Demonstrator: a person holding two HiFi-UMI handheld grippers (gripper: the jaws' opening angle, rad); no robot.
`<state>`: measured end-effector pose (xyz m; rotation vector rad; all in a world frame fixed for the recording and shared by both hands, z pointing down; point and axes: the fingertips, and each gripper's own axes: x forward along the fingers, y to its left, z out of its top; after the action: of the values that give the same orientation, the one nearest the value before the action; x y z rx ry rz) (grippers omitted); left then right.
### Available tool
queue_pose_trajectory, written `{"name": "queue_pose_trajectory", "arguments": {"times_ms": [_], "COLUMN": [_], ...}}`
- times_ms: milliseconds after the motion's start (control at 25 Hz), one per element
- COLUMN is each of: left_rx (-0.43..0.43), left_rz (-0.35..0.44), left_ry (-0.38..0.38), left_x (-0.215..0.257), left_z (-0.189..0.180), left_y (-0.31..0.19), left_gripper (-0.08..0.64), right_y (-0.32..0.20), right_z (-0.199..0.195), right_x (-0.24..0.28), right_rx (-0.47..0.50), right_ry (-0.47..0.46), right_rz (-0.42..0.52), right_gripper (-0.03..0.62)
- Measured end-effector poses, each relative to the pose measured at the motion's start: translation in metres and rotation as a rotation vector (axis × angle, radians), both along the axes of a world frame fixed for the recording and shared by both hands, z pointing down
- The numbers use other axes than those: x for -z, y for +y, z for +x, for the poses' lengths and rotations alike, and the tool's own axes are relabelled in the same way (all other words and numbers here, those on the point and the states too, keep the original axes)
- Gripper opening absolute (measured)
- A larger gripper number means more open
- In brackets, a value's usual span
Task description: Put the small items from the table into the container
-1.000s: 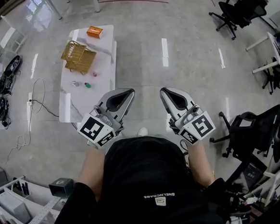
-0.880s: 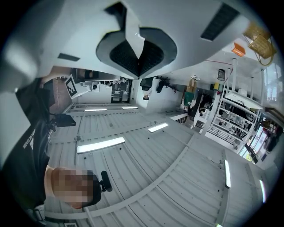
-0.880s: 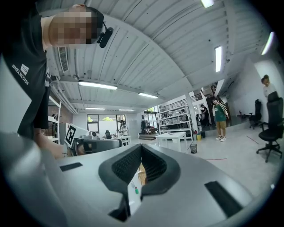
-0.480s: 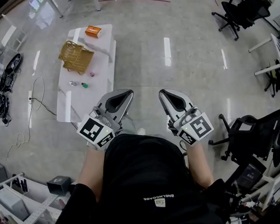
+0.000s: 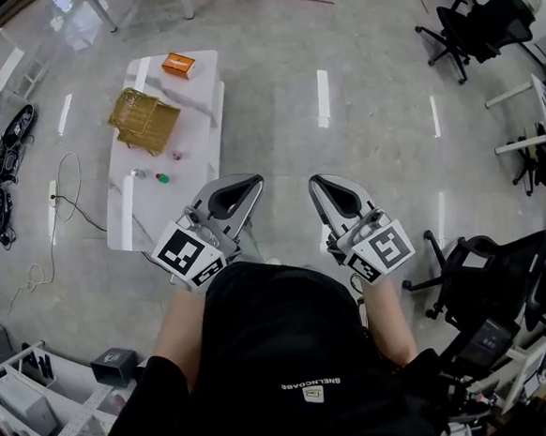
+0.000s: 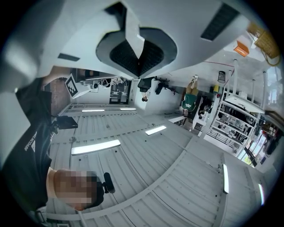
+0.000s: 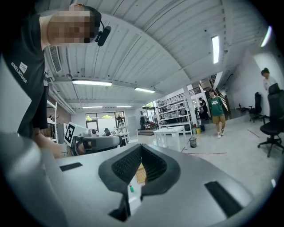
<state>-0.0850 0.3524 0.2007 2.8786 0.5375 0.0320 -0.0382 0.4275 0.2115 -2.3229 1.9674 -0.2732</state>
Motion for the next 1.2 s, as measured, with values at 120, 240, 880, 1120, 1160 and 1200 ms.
{"name": "queue_pose_trajectory", "arguments": {"times_ms": [120, 240, 880, 1120, 1160, 1200], "left_rx": [-0.007, -0.010, 0.047, 0.101, 0.112, 0.125], "left_rz": [-0.009, -0.012, -0.039, -0.050, -0.053, -0.056], "left_ry": [-0.003, -0.017, -0.077, -0.104, -0.108, -0.110], "left_x": [-0.005, -0.011, -0.028, -0.034, -0.035, -0.036], "left_z": [0.023, 0.047, 0.148, 0.165, 0.166, 0.168], "left_y": [-0.024, -0.052, -0.216, -0.250, -0.250, -0.250], "left_gripper": [0.003, 0.003, 0.005, 0.005, 0.005, 0.005], "right_y": [-0.025, -0.053, -0.215, -0.243, -0.244, -0.246], "right_z": [0.021, 0.043, 0.160, 0.183, 0.185, 0.187], "right_x": [-0.006, -0.011, -0.033, -0.039, -0.040, -0.041], "right_rx": [-0.003, -0.007, 0.017, 0.049, 0.062, 0.078], "right_ry": [-0.011, -0.019, -0.075, -0.094, -0.096, -0.097], "right_rz": [-0.010, -0.020, -0.069, -0.084, -0.085, -0.087], "right_gripper": [0.009, 0.009, 0.009, 0.009, 0.009, 0.009]}}
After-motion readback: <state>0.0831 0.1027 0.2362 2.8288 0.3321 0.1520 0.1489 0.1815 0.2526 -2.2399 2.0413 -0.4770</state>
